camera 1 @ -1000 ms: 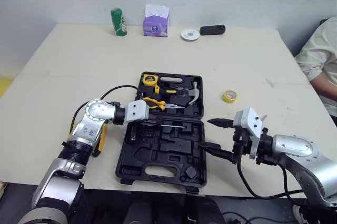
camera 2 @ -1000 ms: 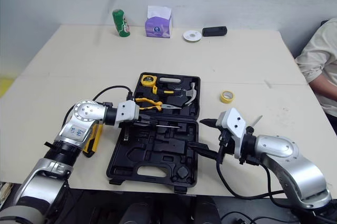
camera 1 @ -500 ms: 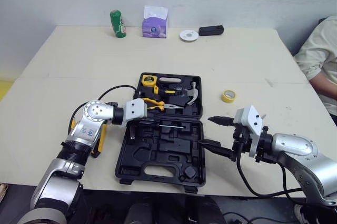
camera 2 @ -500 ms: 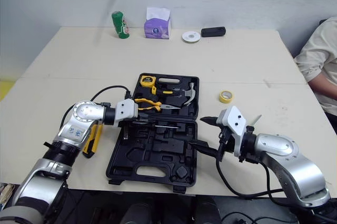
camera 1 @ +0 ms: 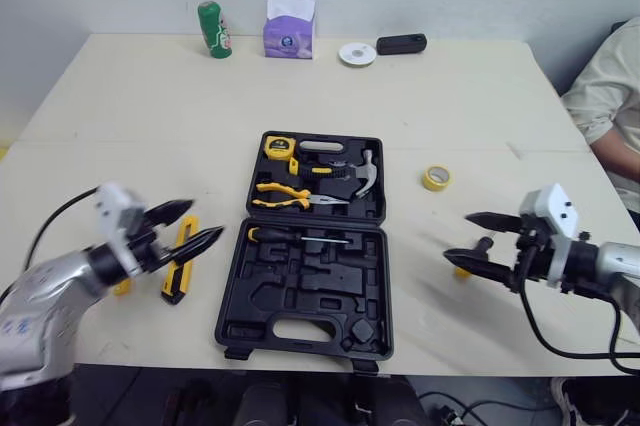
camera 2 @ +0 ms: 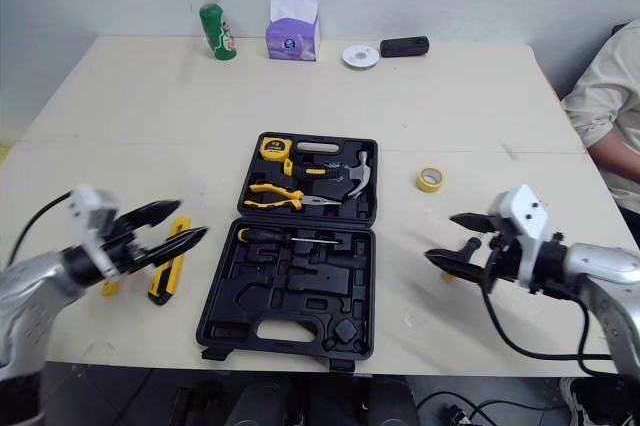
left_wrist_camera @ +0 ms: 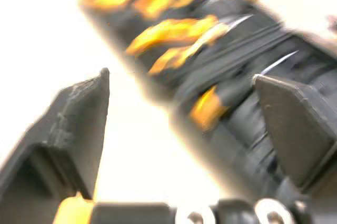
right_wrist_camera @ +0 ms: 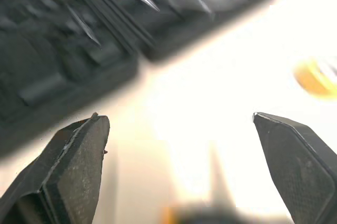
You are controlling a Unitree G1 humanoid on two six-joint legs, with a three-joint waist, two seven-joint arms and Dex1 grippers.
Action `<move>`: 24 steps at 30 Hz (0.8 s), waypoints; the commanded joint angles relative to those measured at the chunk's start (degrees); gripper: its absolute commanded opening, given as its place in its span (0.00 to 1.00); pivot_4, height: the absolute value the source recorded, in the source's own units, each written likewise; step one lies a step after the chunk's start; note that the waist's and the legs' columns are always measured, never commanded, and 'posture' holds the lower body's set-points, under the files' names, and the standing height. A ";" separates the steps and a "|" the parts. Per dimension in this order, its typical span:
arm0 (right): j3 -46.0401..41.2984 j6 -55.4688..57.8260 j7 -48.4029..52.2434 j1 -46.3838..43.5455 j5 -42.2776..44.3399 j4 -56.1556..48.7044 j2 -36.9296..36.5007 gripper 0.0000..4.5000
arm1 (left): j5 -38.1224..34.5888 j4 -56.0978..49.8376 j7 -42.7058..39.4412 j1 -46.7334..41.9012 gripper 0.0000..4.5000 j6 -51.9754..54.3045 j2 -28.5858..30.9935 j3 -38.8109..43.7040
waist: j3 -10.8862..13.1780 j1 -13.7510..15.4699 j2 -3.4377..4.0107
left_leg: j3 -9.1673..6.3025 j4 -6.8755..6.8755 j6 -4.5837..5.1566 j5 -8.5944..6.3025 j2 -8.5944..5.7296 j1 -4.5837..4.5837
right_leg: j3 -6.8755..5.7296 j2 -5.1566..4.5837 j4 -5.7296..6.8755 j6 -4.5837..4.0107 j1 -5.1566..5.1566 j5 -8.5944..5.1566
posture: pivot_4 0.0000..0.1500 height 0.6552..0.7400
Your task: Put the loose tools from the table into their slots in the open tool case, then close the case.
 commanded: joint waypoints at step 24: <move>-13.14 -24.48 5.27 3.13 -11.93 40.32 -8.01 1.00 | 6.16 27.11 5.15 9.09 0.99 -12.90 12.78 20.96 | 0.32 -0.14 0.16 | 0.24 -0.30 -0.54 -0.20 0.03 -0.29 | 0.19 -0.11 0.05 -0.15 -0.69 0.08 | 1.00 0.90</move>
